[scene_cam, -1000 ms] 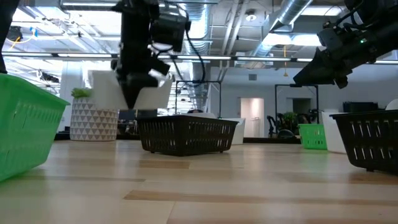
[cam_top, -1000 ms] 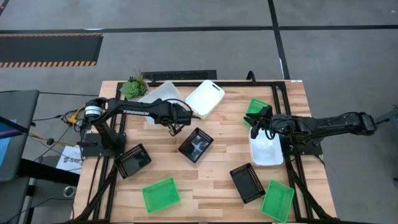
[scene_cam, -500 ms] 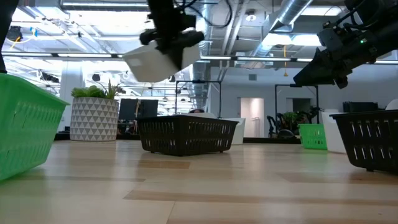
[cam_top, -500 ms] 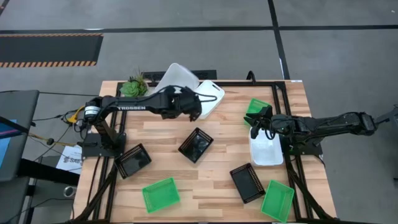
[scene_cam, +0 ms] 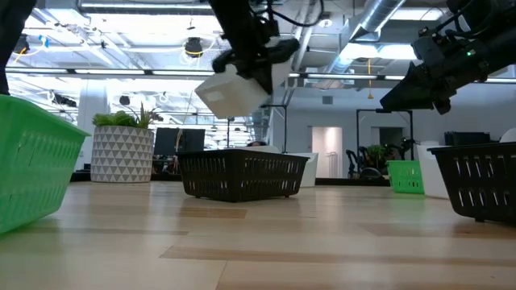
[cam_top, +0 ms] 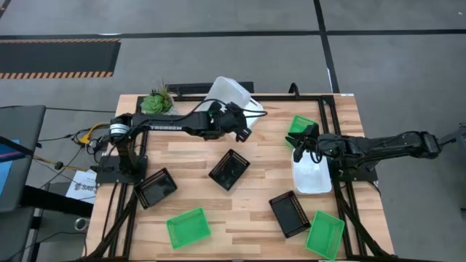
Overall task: Stack baskets by color
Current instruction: Stack the left white bin on top of the top white bin
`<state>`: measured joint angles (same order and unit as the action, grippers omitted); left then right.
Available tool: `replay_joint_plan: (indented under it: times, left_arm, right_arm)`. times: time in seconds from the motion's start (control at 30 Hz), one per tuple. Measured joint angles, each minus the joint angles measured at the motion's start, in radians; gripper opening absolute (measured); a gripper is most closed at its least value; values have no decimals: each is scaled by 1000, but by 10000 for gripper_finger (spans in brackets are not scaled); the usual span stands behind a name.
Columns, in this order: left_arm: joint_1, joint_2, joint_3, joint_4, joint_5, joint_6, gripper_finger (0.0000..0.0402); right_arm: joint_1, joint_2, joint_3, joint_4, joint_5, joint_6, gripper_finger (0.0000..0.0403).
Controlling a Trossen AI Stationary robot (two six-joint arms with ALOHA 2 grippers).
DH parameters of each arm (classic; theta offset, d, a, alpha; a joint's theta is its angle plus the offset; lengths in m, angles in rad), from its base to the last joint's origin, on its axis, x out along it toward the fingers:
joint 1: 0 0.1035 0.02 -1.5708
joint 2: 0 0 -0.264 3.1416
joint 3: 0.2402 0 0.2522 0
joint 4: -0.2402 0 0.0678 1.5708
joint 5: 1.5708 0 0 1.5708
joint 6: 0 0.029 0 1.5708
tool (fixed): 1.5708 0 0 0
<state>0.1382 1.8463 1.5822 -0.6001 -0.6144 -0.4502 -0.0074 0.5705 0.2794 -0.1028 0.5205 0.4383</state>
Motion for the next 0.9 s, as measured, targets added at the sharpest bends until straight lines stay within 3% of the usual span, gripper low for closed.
replay_joint_plan:
  times: [0.13,0.37,0.6,0.7,0.9]
  left_arm:
    - [10,76,75,-27,2,24,0]
    - [14,266,321,-119,9,85,0]
    - [34,446,572,-349,94,63,0]
    - [46,491,626,-424,108,26,0]
    - [80,499,637,-432,253,-19,0]
  right_arm:
    - [1,5,0,-3,0,0,129]
    - [0,7,0,-3,0,0,129]
    - [0,7,0,-10,0,6,129]
    - [0,7,0,-9,0,7,129]
    - [0,7,0,-10,0,7,129]
